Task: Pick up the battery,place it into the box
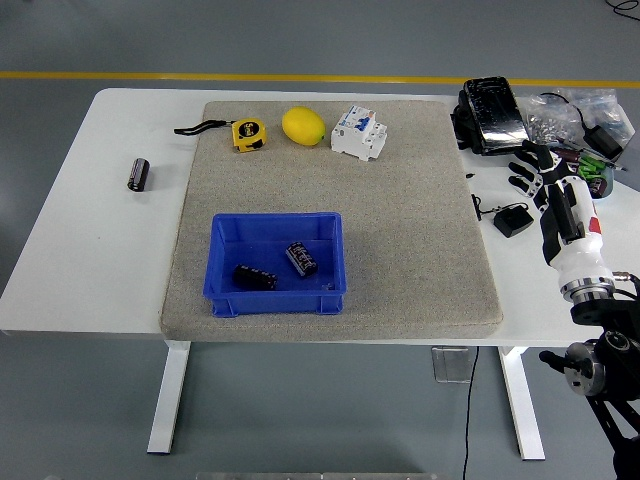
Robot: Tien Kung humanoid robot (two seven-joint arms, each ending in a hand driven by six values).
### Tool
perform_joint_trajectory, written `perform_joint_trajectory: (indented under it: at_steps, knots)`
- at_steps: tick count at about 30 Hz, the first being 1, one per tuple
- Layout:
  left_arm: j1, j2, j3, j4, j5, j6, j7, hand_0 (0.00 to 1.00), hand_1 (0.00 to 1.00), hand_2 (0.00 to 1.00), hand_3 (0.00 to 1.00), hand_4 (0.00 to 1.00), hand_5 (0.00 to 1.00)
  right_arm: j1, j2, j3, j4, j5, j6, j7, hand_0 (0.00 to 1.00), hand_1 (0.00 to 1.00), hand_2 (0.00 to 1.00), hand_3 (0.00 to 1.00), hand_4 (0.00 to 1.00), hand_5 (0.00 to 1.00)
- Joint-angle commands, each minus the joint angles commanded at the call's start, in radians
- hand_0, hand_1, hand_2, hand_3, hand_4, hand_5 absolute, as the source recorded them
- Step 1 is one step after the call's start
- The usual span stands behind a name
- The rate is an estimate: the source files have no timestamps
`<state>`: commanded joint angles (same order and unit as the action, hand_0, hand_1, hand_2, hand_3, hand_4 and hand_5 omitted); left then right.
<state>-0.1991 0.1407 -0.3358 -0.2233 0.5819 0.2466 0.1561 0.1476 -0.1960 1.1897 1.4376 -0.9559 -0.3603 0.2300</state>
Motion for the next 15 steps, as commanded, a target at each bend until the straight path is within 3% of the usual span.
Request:
perform_joint_trajectory:
  at_steps: [15]
  knots:
    - [0.0, -0.004, 0.046, 0.005, -0.089, 0.009, -0.019, 0.706, 0.683, 0.744, 0.6, 0.611, 0.479, 0.015, 0.004, -0.01, -0.006, -0.014, 0.009, -0.009, 0.8, 0.76, 0.782, 0.797, 0.998, 0.837]
